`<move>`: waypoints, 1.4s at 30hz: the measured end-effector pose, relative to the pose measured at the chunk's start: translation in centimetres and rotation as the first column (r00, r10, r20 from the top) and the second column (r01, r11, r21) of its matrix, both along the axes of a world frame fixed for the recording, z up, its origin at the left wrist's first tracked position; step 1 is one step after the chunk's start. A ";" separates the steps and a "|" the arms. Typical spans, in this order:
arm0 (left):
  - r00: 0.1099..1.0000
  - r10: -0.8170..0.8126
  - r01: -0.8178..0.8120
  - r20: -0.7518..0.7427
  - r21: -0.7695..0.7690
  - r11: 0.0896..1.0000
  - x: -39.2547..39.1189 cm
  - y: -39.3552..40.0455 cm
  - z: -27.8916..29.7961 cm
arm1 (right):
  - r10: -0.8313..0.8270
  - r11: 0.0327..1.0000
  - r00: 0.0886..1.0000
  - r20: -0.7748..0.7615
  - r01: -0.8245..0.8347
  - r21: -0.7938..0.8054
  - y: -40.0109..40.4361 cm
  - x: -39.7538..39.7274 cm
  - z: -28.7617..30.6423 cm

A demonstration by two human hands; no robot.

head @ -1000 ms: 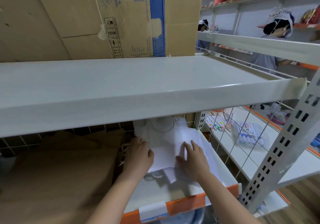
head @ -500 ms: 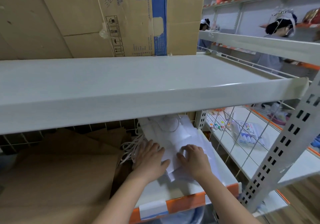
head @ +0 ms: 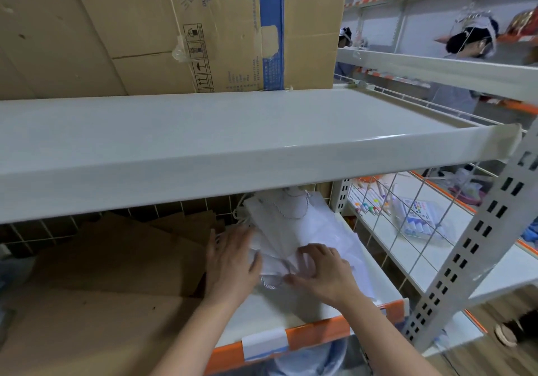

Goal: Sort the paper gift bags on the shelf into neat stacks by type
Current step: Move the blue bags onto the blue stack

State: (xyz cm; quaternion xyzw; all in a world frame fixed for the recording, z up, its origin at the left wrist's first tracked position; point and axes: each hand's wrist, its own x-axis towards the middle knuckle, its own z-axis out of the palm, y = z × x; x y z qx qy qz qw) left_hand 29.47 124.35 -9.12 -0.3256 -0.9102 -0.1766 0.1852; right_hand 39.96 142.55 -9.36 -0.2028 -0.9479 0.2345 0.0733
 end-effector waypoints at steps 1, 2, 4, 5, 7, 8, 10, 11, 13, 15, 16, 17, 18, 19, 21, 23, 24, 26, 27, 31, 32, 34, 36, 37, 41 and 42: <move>0.993 0.116 -0.117 0.021 0.025 0.993 0.0 -1.2 -0.1 | -0.007 1.000 0.999 0.035 0.006 0.018 0.0 -0.1 -0.2; 0.974 0.219 -0.221 0.058 0.027 0.975 0.1 -2.7 -0.3 | -0.021 1.000 1.000 0.021 0.020 0.016 0.1 -0.2 -0.4; 0.925 0.359 -0.360 0.124 -0.020 0.933 -0.1 -5.5 -1.6 | -0.042 0.999 0.999 -0.033 0.042 0.009 0.0 -0.5 -0.6; 0.908 0.392 -0.391 0.148 -0.040 0.920 -0.1 -6.7 -2.4 | -0.048 0.999 0.998 -0.038 0.048 0.010 -0.2 -0.6 -0.8; 0.895 0.418 -0.418 0.155 -0.036 0.908 -0.3 -8.2 -3.7 | -0.056 0.998 0.997 -0.058 0.056 0.005 -0.3 -0.7 -1.2; 0.896 0.418 -0.420 0.150 -0.022 0.907 -0.4 -8.4 -3.9 | -0.057 0.998 0.996 -0.067 0.057 0.001 -0.4 -0.7 -1.2; 0.902 0.407 -0.412 0.142 0.006 0.911 -0.7 -8.7 -4.0 | -0.075 0.997 0.994 -0.081 0.075 -0.012 -0.6 -0.7 -1.3; 0.906 0.397 -0.404 0.143 0.019 0.915 -0.8 -8.7 -4.0 | -0.094 0.996 0.992 -0.085 0.093 -0.014 -0.8 -0.8 -1.2; 0.918 0.365 -0.374 0.157 0.030 0.927 -0.8 -8.7 -4.0 | -0.124 0.992 0.985 -0.119 0.125 0.005 -1.2 -0.8 -1.1; 0.927 0.338 -0.345 0.164 0.019 0.938 -1.0 -8.8 -4.1 | -0.134 0.989 0.982 -0.131 0.140 0.037 -1.8 -0.9 -0.7; 0.929 0.327 -0.333 0.173 0.006 0.943 -1.0 -8.9 -4.1 | -0.141 0.988 0.984 -0.111 0.146 0.044 -2.2 -0.9 -0.3; 0.932 0.318 -0.322 0.175 -0.009 0.947 -1.0 -8.9 -4.1 | -0.150 0.987 0.985 -0.087 0.154 0.041 -2.5 -0.8 -0.1; 0.934 0.313 -0.314 0.172 -0.023 0.949 -1.0 -8.9 -4.1 | -0.159 0.986 0.985 -0.069 0.161 0.036 -2.7 -0.7 0.1; 0.935 0.310 -0.309 0.169 -0.034 0.950 -1.1 -8.9 -4.1 | -0.166 0.985 0.985 -0.045 0.167 0.029 -2.9 -0.7 0.3; 0.933 0.313 -0.309 0.180 -0.050 0.950 -1.1 -8.9 -4.0 | -0.161 0.987 0.986 0.042 0.161 0.023 -3.0 -0.7 0.5; 0.928 0.316 -0.308 0.198 -0.070 0.949 -1.3 -8.9 -4.1 | -0.169 0.986 0.981 0.098 0.168 0.018 -3.1 -0.6 0.7; 0.926 0.315 -0.304 0.208 -0.085 0.949 -1.3 -8.9 -4.1 | -0.182 0.983 0.979 0.097 0.180 0.021 -3.1 -0.6 0.8; 0.923 0.314 -0.297 0.222 -0.107 0.949 -1.4 -9.0 -4.2 | -0.194 0.981 0.979 0.060 0.193 0.017 -3.1 -0.4 1.0; 0.922 0.312 -0.293 0.228 -0.114 0.949 -1.4 -9.0 -4.2 | -0.185 0.983 0.982 0.038 0.185 0.006 -3.1 -0.3 1.0; 0.921 0.300 -0.269 0.250 -0.151 0.951 -1.6 -9.0 -3.9 | -0.159 0.987 0.987 -0.010 0.158 -0.031 -3.1 0.6 0.8; 0.921 0.303 -0.269 0.244 -0.162 0.949 -1.7 -9.0 -3.7 | -0.163 0.986 0.986 -0.031 0.162 -0.041 -3.1 0.8 0.9; 0.921 0.315 -0.280 0.230 -0.172 0.944 -1.7 -8.9 -3.2 | -0.170 0.984 0.983 -0.074 0.166 -0.060 -3.0 0.9 1.0; 0.922 0.318 -0.283 0.219 -0.180 0.942 -1.7 -8.8 -3.0 | -0.170 0.984 0.980 -0.105 0.163 -0.075 -3.0 0.9 1.0; 0.921 0.322 -0.286 0.219 -0.180 0.941 -1.6 -8.9 -2.9 | -0.162 0.985 0.980 -0.111 0.155 -0.074 -3.1 0.8 1.1; 0.904 0.355 -0.320 0.239 -0.175 0.931 -1.5 -9.1 -1.7 | -0.090 0.996 0.985 -0.150 0.085 -0.041 -4.0 0.2 1.5; 0.902 0.359 -0.322 0.239 -0.181 0.929 -1.5 -9.3 -1.4 | -0.067 0.998 0.987 -0.145 0.064 -0.024 -4.4 0.0 1.8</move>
